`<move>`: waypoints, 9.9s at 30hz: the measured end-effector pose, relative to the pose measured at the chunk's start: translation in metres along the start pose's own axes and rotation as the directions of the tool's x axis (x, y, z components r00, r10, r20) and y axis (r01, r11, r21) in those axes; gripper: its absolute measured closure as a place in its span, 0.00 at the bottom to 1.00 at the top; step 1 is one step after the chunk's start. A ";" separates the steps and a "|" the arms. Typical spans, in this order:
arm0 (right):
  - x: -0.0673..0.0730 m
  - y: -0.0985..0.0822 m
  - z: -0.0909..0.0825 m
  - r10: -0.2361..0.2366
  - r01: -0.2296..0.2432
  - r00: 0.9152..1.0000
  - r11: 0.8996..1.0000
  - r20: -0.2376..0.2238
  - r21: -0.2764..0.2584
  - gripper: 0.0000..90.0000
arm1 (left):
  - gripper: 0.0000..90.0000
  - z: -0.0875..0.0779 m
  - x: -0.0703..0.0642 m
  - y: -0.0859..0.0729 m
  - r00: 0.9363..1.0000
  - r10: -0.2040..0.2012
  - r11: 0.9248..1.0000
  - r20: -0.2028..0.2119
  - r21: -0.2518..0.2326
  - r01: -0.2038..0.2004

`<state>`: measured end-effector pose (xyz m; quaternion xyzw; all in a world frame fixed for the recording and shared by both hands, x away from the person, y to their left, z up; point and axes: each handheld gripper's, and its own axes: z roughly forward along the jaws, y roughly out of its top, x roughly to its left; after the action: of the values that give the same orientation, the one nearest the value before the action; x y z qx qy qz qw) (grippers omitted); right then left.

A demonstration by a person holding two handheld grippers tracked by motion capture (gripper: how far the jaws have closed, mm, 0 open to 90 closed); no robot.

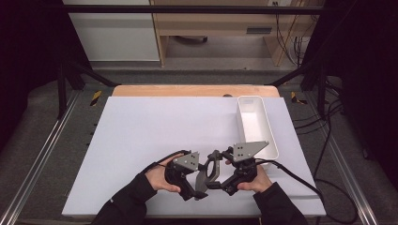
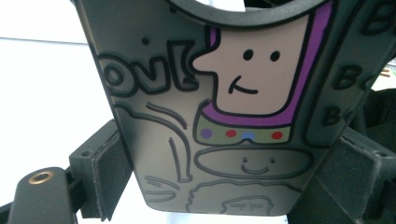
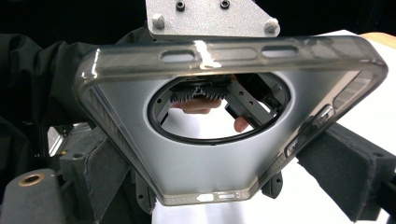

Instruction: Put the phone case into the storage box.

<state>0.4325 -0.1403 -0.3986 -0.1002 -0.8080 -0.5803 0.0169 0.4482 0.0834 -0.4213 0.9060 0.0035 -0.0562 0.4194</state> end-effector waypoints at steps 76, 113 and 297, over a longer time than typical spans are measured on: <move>-0.009 0.026 -0.041 0.111 -0.105 0.920 0.994 0.375 -0.036 0.13 | 0.04 -0.118 -0.007 -0.121 0.714 -0.478 0.872 -0.512 -0.377 0.314; -0.017 0.088 -0.086 0.163 -0.108 0.768 0.986 0.620 -0.126 0.13 | 0.02 -0.129 -0.009 -0.140 0.650 -0.510 0.856 -0.564 -0.410 0.316; -0.166 0.060 -0.069 0.304 -0.271 0.433 0.942 0.848 -0.199 0.01 | 0.02 -0.118 -0.005 -0.143 0.675 -0.477 0.877 -0.563 -0.351 0.327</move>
<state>0.6001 -0.2104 -0.3440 -0.5152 -0.6659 -0.4509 -0.2963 0.4475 0.2663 -0.4532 0.7945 0.3511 0.1617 0.4682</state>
